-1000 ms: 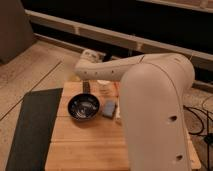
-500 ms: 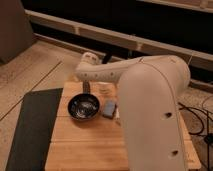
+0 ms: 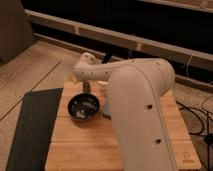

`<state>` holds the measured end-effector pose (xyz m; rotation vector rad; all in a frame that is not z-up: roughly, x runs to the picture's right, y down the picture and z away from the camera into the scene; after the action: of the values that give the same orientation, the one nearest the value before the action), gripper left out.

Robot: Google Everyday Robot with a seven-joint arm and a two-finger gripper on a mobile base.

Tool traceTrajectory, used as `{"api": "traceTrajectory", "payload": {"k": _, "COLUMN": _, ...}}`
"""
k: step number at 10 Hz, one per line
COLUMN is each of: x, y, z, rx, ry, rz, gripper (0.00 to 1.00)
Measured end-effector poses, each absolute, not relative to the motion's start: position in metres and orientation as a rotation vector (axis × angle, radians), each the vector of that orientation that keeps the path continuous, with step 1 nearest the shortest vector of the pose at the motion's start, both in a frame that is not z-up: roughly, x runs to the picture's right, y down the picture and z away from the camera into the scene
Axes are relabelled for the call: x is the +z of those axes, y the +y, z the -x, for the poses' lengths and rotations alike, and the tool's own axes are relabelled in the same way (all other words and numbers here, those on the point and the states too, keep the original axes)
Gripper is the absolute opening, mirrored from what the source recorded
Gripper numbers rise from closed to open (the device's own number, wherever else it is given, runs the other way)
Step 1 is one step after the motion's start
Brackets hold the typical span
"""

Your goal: Place the eraser on the white sponge

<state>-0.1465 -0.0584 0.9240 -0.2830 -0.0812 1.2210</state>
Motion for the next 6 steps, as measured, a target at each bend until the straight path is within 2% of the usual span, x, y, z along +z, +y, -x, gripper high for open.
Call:
{"api": "traceTrajectory", "payload": {"k": 3, "x": 0.957, "y": -0.045, "z": 0.142, "rx": 1.249, "ry": -0.053, "rz": 0.335, "gripper": 0.65}}
{"api": "traceTrajectory", "payload": {"k": 6, "x": 0.968, "y": -0.05, "z": 0.137, "rx": 1.281, "ry": -0.076, "rz": 0.356, "gripper": 0.65}}
